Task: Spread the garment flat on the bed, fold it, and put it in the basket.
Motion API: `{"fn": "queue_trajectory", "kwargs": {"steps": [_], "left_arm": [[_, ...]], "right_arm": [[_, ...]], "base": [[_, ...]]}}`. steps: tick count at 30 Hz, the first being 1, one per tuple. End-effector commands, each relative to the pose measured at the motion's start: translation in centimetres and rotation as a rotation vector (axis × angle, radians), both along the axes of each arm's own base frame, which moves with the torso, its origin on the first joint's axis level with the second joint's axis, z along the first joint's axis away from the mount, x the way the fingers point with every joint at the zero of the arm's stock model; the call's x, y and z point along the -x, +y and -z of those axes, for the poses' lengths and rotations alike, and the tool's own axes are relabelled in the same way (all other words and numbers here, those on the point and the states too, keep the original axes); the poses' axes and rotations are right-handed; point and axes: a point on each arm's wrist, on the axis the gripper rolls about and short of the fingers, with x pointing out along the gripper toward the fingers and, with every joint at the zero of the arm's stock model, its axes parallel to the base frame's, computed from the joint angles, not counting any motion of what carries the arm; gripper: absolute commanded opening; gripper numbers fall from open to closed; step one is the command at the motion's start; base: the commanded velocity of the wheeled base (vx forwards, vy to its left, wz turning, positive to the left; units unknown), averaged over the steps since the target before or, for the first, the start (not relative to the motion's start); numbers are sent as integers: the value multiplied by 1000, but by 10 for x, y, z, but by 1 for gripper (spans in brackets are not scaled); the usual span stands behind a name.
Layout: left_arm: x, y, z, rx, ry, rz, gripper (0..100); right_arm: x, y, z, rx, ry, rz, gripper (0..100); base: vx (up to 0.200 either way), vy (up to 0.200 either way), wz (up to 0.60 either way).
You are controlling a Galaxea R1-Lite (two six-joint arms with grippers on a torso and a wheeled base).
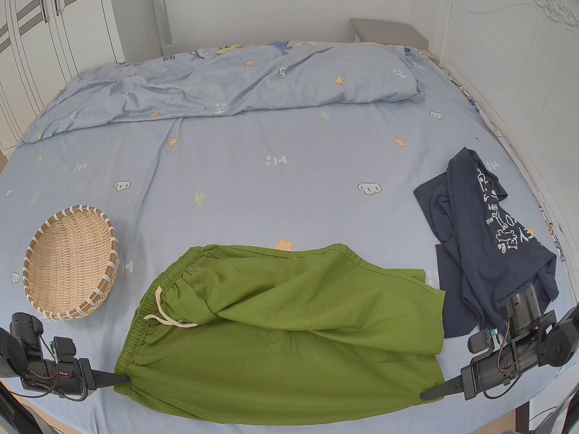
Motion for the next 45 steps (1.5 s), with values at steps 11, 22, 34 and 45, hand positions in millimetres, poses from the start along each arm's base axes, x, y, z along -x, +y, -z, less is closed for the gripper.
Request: {"fn": "queue_trajectory", "kwargs": {"steps": [11, 22, 34, 45], "left_arm": [[10, 0, -1, -26, 22, -31, 0], [13, -7, 2, -22, 62, 2, 0], [13, -7, 2, -60, 71, 2, 100], [21, -11, -38, -152, -90, -25, 100]], "right_arm": [[-2, 0, 13, 16, 39, 4, 0], [-3, -3, 18, 24, 66, 20, 0], [2, -4, 20, 29, 57, 22, 100], [10, -19, -7, 22, -130, 118, 100]], "base": [[0, 0, 0], [0, 0, 0], [0, 0, 0], [0, 0, 0]]}}
